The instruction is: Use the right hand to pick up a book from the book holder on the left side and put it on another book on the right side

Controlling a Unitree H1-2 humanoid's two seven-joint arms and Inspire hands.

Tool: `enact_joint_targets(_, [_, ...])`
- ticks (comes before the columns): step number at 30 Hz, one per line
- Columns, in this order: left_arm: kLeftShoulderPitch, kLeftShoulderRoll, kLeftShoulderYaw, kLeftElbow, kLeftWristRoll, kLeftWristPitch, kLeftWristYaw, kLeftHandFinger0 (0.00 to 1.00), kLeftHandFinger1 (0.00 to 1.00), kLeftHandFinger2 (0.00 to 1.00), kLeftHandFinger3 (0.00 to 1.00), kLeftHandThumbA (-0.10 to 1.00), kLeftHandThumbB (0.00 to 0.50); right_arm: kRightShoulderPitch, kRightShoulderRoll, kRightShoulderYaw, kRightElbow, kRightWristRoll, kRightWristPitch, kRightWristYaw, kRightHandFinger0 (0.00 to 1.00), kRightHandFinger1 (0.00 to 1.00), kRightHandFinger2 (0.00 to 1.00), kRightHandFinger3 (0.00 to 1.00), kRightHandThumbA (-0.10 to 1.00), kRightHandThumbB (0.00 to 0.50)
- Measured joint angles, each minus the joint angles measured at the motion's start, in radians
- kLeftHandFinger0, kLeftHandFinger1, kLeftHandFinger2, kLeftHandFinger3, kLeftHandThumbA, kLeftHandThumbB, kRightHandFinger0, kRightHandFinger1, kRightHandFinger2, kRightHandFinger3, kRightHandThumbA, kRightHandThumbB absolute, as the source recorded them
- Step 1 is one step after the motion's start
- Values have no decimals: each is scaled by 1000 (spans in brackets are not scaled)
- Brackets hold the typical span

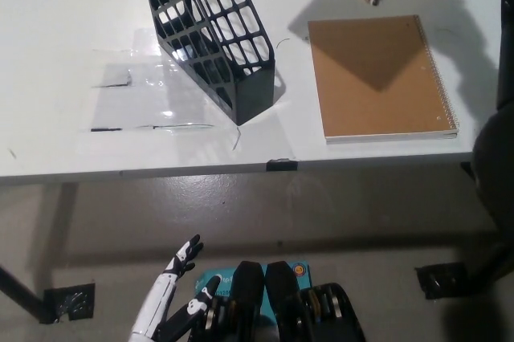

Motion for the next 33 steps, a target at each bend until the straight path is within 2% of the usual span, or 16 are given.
enact_joint_targets(1, [0, 0, 0, 0, 0, 0, 0, 991, 1000, 1000, 1000, 759, 170, 2, -3, 0, 8, 0, 1, 1, 0, 218, 630, 1000, -100, 25])
enact_joint_targets(6, [2, 0, 0, 0, 1, 0, 0, 1000, 1000, 1000, 1000, 759, 171, 18, -27, 12, 70, -1, 4, 25, 0, 223, 623, 1000, -100, 35])
enact_joint_targets(9, [7, 0, 0, 0, 0, 0, 0, 1000, 1000, 1000, 1000, 740, 151, 32, -45, 35, 125, -9, 3, 59, 0, 143, 643, 1000, -100, 70])
enact_joint_targets(12, [12, -1, 0, 0, 0, -1, 1, 1000, 1000, 1000, 1000, 737, 152, 41, -61, 54, 181, -17, 3, 89, 0, 131, 707, 1000, -100, 89])
enact_joint_targets(13, [15, -1, 0, 0, 0, -2, 1, 1000, 1000, 1000, 1000, 737, 153, 46, -68, 61, 210, -19, 2, 103, 0, 142, 705, 753, -100, 91])
enact_joint_targets(14, [16, -2, 0, 0, 1, -2, 1, 1000, 1000, 1000, 1000, 745, 159, 48, -72, 64, 225, -20, 2, 111, 0, 132, 681, 896, -100, 100])
enact_joint_targets(16, [17, -2, 0, 0, 1, -1, 1, 1000, 1000, 1000, 1000, 760, 162, 55, -87, 76, 266, -25, 1, 131, 0, 117, 645, 972, -100, 98])
enact_joint_targets(17, [18, -2, 0, 0, 2, -1, 1, 1000, 1000, 1000, 1000, 760, 162, 56, -95, 85, 284, -29, 1, 140, 0, 116, 640, 844, -100, 101])
enact_joint_targets(18, [18, -2, 0, 0, 2, -1, 1, 1000, 1000, 1000, 1000, 760, 163, 59, -102, 99, 298, -37, 0, 153, 0, 102, 625, 627, -100, 100])
enact_joint_targets(20, [18, -2, 0, 0, 2, -1, 1, 1000, 1000, 1000, 1000, 761, 172, 62, -116, 124, 329, -52, 0, 175, 0, 70, 585, 747, -100, 123])
enact_joint_targets(21, [18, -2, 0, 0, 2, -1, 1, 1000, 1000, 1000, 1000, 761, 171, 62, -122, 131, 339, -57, 0, 182, 0, 56, 589, 946, -100, 140])
enact_joint_targets(22, [18, -2, 0, 0, 2, -1, 1, 1000, 1000, 1000, 1000, 761, 172, 62, -128, 141, 349, -64, 0, 190, 0, 59, 590, 1000, -100, 124])
enact_joint_targets(27, [18, -3, 1, 0, 1, -1, 1, 1000, 1000, 1000, 1000, 736, 171, 62, -159, 173, 380, -94, -1, 209, 0, 96, 585, 1000, -100, 99])
enact_joint_targets(28, [18, -4, 1, 1, 0, -1, 1, 1000, 1000, 1000, 1000, 732, 172, 63, -164, 175, 385, -99, -2, 214, 0, 59, 520, 1000, -100, 98])
enact_joint_targets(30, [18, -6, 1, 1, -1, -1, 1, 1000, 1000, 1000, 1000, 743, 179, 67, -175, 177, 393, -107, -4, 228, 0, 101, 579, 1000, -100, 125])
enact_joint_targets(33, [20, -9, 1, 1, -1, -1, 2, 1000, 1000, 1000, 1000, 748, 174, 75, -188, 176, 404, -111, -9, 242, 0, 109, 601, 1000, -100, 110])
